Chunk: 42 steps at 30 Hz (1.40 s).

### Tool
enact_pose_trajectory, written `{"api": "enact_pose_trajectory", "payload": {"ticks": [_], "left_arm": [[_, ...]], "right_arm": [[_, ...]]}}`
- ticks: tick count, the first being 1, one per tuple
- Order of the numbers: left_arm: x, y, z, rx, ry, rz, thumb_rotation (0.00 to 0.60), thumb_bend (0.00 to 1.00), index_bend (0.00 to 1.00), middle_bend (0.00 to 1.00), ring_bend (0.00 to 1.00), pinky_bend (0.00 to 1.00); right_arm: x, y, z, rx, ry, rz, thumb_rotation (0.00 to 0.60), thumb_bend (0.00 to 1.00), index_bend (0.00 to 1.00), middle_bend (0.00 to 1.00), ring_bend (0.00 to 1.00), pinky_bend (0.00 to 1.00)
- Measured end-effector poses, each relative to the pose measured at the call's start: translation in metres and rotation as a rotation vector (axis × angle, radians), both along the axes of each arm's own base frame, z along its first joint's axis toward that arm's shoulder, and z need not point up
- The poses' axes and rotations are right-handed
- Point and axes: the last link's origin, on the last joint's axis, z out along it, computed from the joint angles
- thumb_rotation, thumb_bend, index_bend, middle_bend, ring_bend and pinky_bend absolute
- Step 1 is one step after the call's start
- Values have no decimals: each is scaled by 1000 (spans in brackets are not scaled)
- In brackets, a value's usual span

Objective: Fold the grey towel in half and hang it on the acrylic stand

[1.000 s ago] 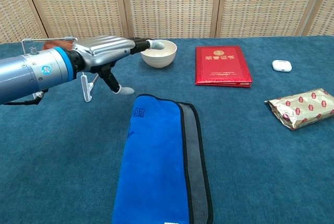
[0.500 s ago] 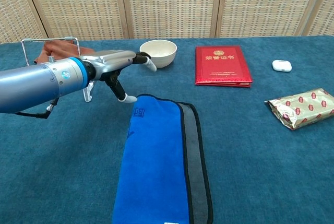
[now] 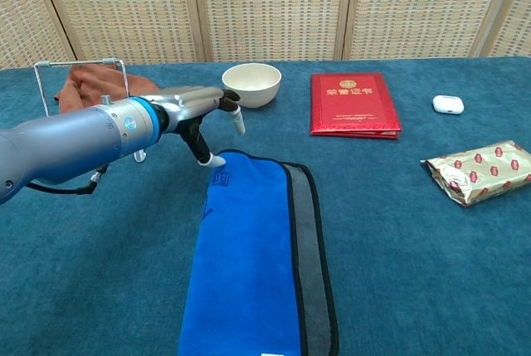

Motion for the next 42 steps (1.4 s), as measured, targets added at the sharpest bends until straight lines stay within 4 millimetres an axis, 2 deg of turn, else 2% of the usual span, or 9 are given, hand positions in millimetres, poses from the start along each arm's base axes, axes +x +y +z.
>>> {"api": "enact_pose_trajectory", "payload": {"ticks": [21, 42], "left_arm": [[-3, 1, -18, -6, 30, 37, 600, 322, 323, 0, 0, 59], [-10, 0, -28, -24, 32, 77, 600, 345, 350, 0, 0, 59]], "right_arm": [[-1, -2, 0, 4, 0, -7, 600, 0, 0, 0, 0, 0], [-2, -2, 0, 7, -3, -7, 600, 0, 0, 0, 0, 0]]}}
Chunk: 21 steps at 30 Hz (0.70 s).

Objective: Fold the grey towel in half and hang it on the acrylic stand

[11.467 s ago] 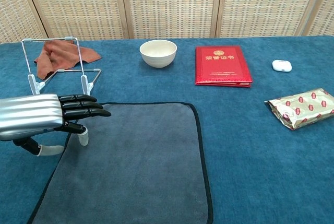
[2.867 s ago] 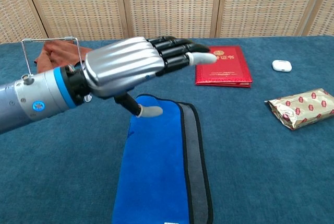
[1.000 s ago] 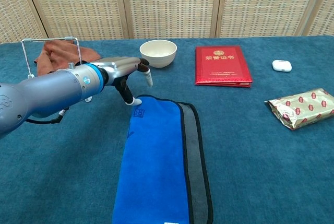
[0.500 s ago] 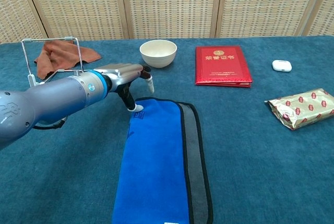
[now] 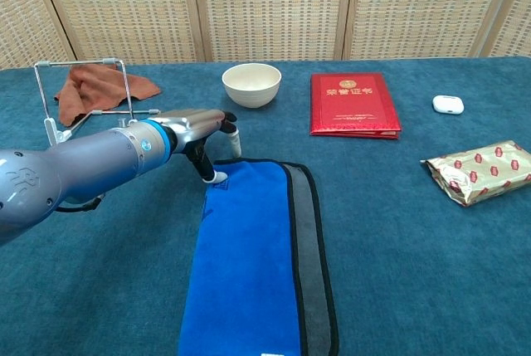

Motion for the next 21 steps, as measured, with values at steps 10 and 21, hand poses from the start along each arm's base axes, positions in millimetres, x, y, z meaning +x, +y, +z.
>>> {"api": "enact_pose_trajectory", "payload": {"ticks": [10, 21], "left_arm": [[-1, -3, -2, -18, -6, 4, 600, 377, 429, 0, 0, 50], [-1, -5, -2, -22, 2, 7, 600, 377, 554, 0, 0, 47]], "right_arm": [[0, 0, 0, 1, -1, 0, 600, 0, 0, 0, 0, 0], [0, 0, 1, 0, -5, 1, 600, 0, 0, 0, 0, 0]]}}
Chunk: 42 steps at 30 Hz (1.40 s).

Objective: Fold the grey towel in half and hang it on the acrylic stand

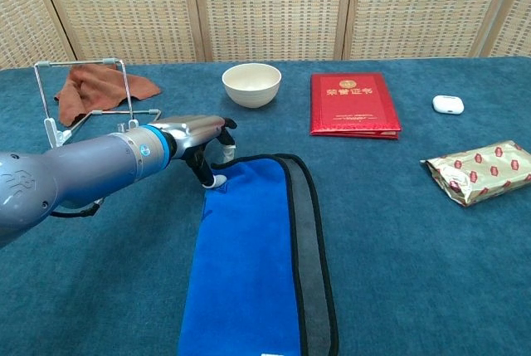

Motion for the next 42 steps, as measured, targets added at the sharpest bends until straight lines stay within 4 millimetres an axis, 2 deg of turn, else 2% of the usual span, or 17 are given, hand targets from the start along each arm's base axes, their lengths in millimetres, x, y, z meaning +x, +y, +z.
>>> {"api": "enact_pose_trajectory", "payload": {"ticks": [6, 13, 16, 19, 22, 32, 42], "left_arm": [[2, 0, 0, 0, -3, 0, 600, 381, 575, 0, 0, 47], [2, -2, 0, -7, 0, -2, 600, 488, 681, 0, 0, 45], [4, -4, 1, -8, -1, -11, 600, 519, 700, 0, 0, 44], [5, -4, 2, -4, 1, -16, 600, 615, 715, 0, 0, 44], [7, -4, 4, 1, -1, -25, 600, 655, 729, 0, 0, 43], [17, -2, 19, 42, -9, -70, 600, 689, 792, 0, 0, 41], [35, 3, 48, 92, -53, -110, 600, 690, 813, 0, 0, 38]], "right_arm": [[0, 0, 0, 1, 0, 1, 600, 0, 0, 0, 0, 0], [1, 0, 0, 1, -2, 2, 600, 0, 0, 0, 0, 0], [1, 0, 0, 1, -3, 3, 600, 0, 0, 0, 0, 0], [1, 0, 0, 0, -3, 4, 600, 0, 0, 0, 0, 0], [1, 0, 1, -1, -5, 5, 600, 0, 0, 0, 0, 0], [1, 1, 2, -5, -9, 9, 600, 0, 0, 0, 0, 0], [2, 2, 3, -8, -12, 13, 600, 0, 0, 0, 0, 0]]}}
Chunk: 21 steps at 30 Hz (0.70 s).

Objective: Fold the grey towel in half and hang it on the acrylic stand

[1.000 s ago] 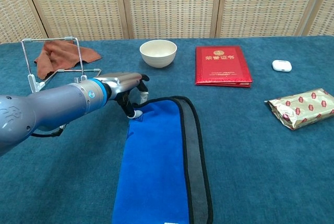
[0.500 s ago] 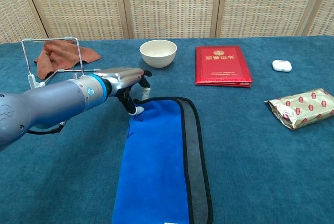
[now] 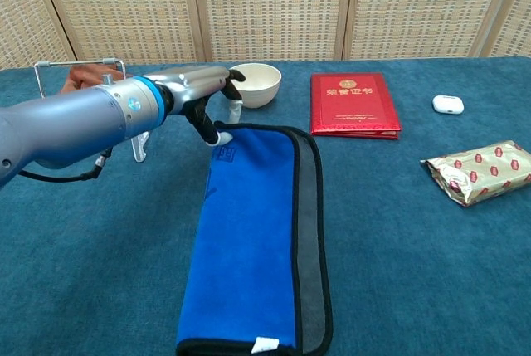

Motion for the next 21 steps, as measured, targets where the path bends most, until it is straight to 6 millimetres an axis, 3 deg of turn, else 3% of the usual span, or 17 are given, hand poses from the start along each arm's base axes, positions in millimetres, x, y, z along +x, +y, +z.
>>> {"api": "enact_pose_trajectory", "payload": {"ticks": [13, 21], "left_arm": [[21, 13, 53, 94, -51, -28, 600, 689, 814, 0, 0, 36], [32, 24, 111, 207, -61, -46, 600, 684, 816, 0, 0, 32]], "right_arm": [[1, 1, 2, -4, -8, 7, 600, 0, 0, 0, 0, 0], [2, 2, 4, -7, -18, 12, 600, 0, 0, 0, 0, 0]]}}
